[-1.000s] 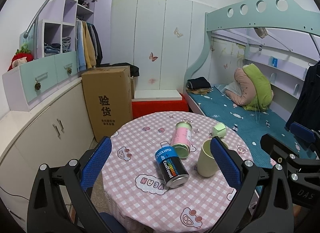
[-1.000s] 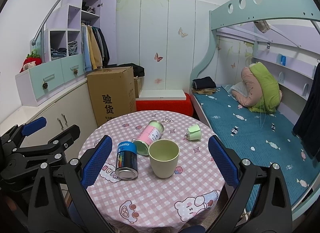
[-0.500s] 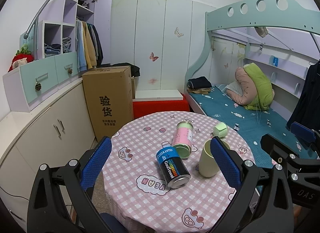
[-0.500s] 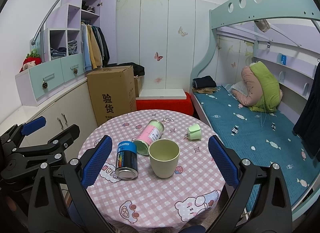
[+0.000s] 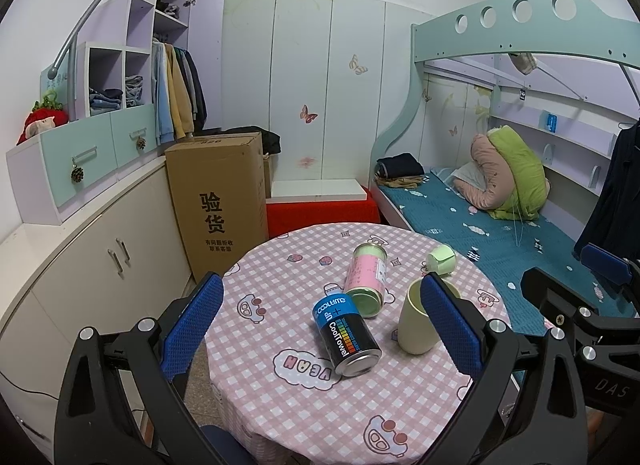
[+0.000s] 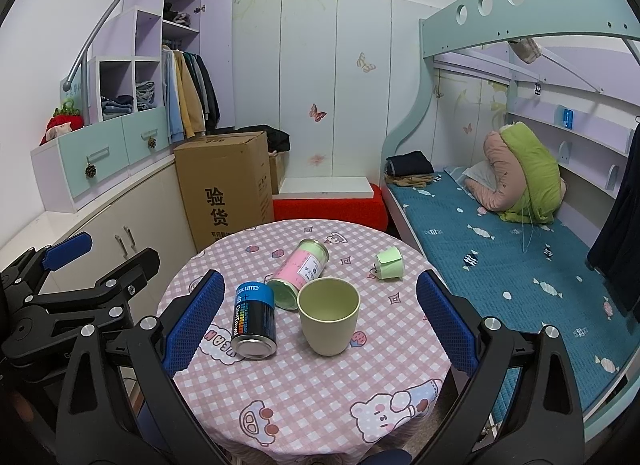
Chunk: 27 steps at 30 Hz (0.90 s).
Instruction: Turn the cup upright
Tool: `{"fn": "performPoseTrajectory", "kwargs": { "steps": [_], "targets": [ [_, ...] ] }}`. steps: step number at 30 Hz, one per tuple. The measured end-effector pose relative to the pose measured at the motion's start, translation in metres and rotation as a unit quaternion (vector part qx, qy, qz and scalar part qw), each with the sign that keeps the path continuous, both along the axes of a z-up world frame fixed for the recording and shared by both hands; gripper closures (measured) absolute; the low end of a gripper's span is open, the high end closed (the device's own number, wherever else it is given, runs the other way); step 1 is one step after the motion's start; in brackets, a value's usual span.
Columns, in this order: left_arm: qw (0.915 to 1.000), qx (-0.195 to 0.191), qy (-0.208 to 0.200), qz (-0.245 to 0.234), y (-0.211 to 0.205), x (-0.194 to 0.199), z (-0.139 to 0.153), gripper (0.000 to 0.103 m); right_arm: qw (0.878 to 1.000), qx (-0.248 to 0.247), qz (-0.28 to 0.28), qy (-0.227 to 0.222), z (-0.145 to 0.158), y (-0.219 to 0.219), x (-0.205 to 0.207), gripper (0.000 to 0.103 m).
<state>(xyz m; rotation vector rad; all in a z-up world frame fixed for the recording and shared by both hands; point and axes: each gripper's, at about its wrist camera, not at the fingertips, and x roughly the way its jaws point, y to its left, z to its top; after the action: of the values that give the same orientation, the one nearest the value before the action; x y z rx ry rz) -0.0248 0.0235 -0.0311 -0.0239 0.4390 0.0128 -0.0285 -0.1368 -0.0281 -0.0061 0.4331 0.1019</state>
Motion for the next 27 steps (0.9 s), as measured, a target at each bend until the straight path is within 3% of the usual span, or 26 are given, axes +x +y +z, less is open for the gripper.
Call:
{"fn": "performPoseTrajectory", "kwargs": {
  "steps": [27],
  "targets": [
    [1.0,0.002,0.0,0.0,-0.0003,0.0023,0.0025,0.008,1.0,0.001,-0.002,0.0,0.0002,0.002,-0.0003,0.006]
  ]
}}
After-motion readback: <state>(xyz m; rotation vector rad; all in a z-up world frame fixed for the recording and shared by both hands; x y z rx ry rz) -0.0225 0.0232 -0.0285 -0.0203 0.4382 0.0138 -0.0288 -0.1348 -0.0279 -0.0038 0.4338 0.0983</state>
